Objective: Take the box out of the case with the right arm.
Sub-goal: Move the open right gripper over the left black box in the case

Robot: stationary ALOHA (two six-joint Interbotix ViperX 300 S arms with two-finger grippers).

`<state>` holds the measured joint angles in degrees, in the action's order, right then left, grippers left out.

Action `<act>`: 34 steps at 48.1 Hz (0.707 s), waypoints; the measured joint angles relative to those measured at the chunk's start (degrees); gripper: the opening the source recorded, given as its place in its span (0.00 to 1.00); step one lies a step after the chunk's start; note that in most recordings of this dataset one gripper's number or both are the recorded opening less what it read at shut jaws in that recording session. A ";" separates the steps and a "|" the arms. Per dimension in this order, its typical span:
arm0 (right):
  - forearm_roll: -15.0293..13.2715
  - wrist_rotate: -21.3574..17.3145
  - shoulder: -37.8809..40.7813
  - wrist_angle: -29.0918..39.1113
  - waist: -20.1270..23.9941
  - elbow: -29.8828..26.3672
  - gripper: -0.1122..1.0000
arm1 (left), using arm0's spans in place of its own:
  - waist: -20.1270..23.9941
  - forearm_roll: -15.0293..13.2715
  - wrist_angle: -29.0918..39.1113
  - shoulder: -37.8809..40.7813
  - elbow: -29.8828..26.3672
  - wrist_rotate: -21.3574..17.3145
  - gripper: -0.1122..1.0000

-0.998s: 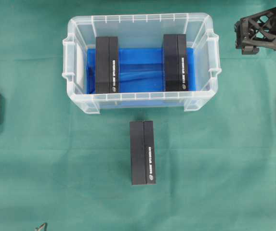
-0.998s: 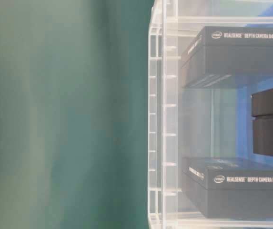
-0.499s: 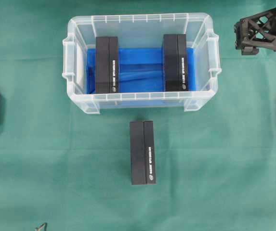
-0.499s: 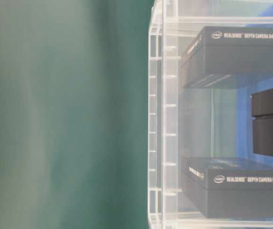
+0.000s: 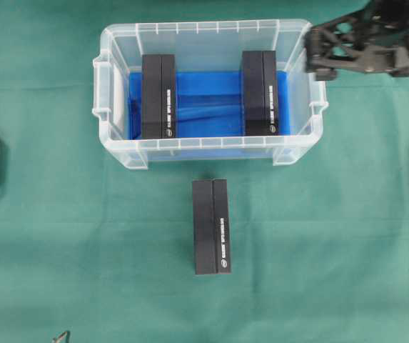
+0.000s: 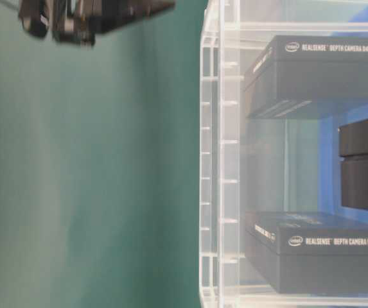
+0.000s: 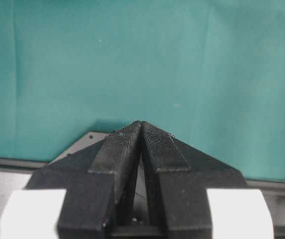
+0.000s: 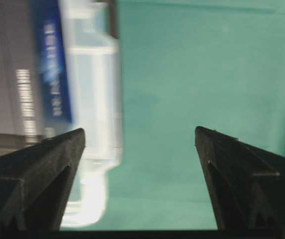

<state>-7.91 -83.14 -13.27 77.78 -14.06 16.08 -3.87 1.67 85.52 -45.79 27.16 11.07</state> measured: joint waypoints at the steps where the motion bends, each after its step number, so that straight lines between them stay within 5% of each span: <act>1: 0.00 0.00 0.79 0.00 0.09 -0.79 0.89 | 0.00 0.00 0.09 0.00 0.00 0.00 0.10; 34: 0.09 0.62 26.81 -0.26 4.04 -32.87 0.89 | 0.00 0.00 0.09 -0.09 0.00 0.00 0.10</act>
<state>-7.82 -82.53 13.54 77.52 -10.02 -16.79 -3.87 1.67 85.61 -45.88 27.16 11.07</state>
